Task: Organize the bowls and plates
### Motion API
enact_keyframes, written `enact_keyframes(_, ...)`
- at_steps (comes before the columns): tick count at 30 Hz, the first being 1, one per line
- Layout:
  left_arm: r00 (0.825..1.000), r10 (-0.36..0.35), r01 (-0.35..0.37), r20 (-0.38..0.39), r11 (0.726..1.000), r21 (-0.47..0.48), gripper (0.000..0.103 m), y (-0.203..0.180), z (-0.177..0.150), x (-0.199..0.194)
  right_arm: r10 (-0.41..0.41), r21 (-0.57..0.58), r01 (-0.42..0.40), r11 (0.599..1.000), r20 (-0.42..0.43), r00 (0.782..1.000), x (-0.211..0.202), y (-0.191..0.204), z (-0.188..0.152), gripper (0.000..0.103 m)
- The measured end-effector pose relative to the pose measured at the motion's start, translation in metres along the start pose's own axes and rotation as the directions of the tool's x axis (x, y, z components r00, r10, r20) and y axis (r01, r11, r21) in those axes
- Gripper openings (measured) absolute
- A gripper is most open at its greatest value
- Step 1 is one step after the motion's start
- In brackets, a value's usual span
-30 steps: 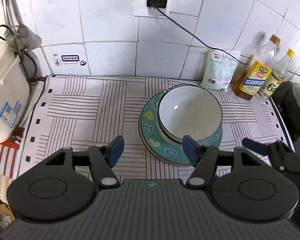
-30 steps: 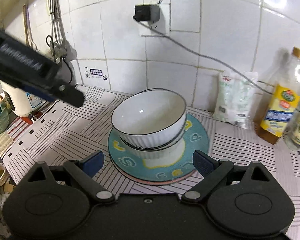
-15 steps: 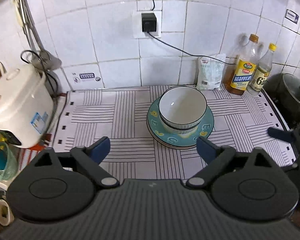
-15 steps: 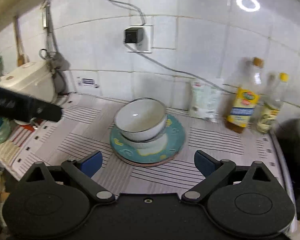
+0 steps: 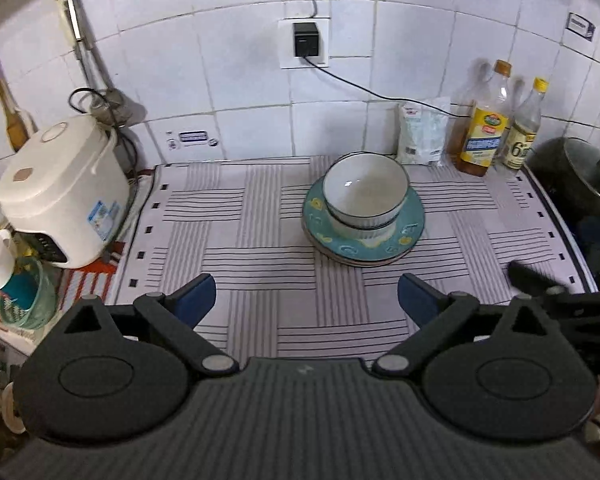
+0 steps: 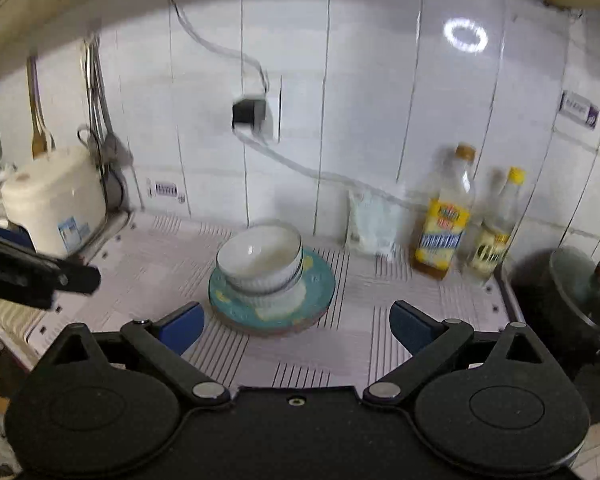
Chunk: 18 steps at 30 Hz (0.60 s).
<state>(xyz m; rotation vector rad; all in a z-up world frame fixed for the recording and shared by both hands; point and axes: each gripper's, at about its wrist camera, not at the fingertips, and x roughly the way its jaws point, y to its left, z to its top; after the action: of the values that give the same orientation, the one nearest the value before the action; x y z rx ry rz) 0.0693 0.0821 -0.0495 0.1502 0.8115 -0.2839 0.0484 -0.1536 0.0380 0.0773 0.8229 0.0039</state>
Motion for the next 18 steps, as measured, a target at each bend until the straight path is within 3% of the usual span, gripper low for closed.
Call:
enact_keyframes(8,0.999,0.040,-0.040,-0.017,0.999,-0.001,0.099,0.002,-0.003,-0.013,-0.063,-0.003,0.063,0.998,-0.038,0.997,-0.023,0.006,0.008,0.101)
enact_keyframes(18,0.999,0.049,-0.049,0.003,0.999,-0.013,0.099,0.007,-0.013,-0.025,-0.058,0.056,0.062,0.997,-0.081,0.995,-0.034,0.007,0.005,0.101)
